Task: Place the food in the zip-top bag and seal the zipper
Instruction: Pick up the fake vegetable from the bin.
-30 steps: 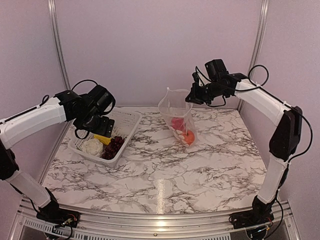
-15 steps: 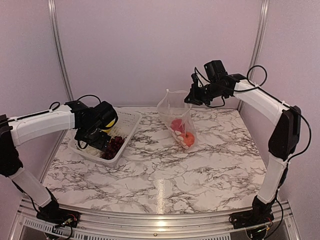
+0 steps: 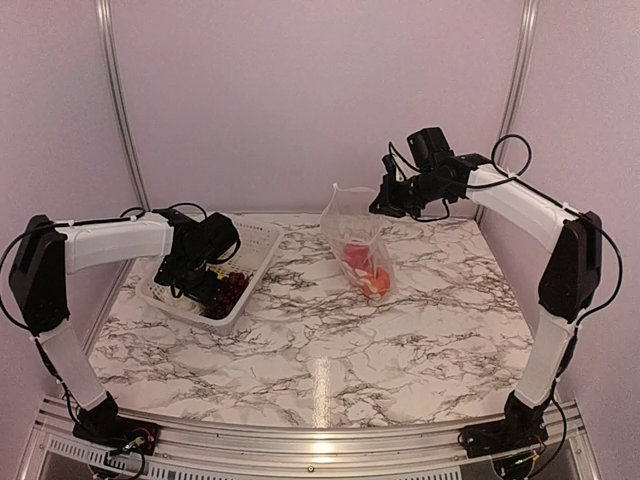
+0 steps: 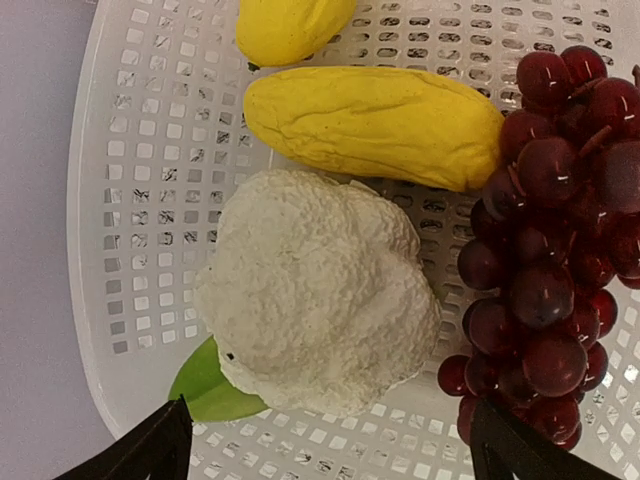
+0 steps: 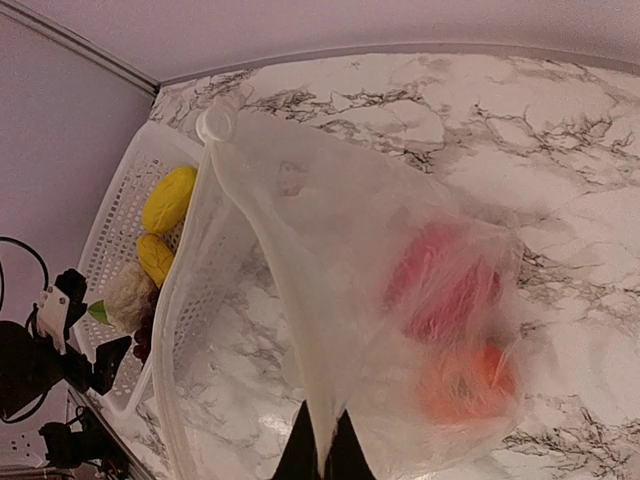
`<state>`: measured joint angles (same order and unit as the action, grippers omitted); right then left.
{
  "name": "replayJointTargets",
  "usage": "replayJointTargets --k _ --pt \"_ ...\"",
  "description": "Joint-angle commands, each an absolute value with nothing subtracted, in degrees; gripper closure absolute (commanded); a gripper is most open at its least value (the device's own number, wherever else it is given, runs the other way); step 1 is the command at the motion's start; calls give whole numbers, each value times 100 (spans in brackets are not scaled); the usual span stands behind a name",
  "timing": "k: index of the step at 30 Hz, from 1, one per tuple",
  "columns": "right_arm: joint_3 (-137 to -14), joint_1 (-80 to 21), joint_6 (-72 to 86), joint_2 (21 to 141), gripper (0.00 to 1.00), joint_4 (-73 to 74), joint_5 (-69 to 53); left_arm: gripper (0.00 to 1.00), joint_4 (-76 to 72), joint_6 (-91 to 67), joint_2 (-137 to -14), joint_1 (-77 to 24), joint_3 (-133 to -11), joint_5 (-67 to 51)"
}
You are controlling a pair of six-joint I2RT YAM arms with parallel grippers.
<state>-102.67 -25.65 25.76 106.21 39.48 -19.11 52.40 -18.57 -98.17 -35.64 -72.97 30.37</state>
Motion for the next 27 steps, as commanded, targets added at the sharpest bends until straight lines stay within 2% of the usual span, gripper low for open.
replayJointTargets --k 1,8,14,16,20,27 --pt "-10239 -2593 2639 10365 100 3881 -1882 1 4851 -1700 -10078 -3361 -7315 2807" --pt "-10334 -2589 2637 10421 100 3940 -1881 1 4527 -1576 -10548 -3193 -7396 2880" --pt "-10438 -2588 2638 10493 100 3971 -1888 1 4384 -1670 -10859 -3175 -7454 3571" --pt "-10444 -2586 2641 10510 100 3971 -1898 5 4360 -1719 -10880 -3148 -7503 3545" --pt "-10439 -2591 2615 10496 100 3973 -1874 23 4386 -1703 -10691 -3130 -7679 3195" --pt "-10363 -2585 2597 10468 100 3946 -1867 29 4570 -1850 -10094 -3067 -8085 2840"
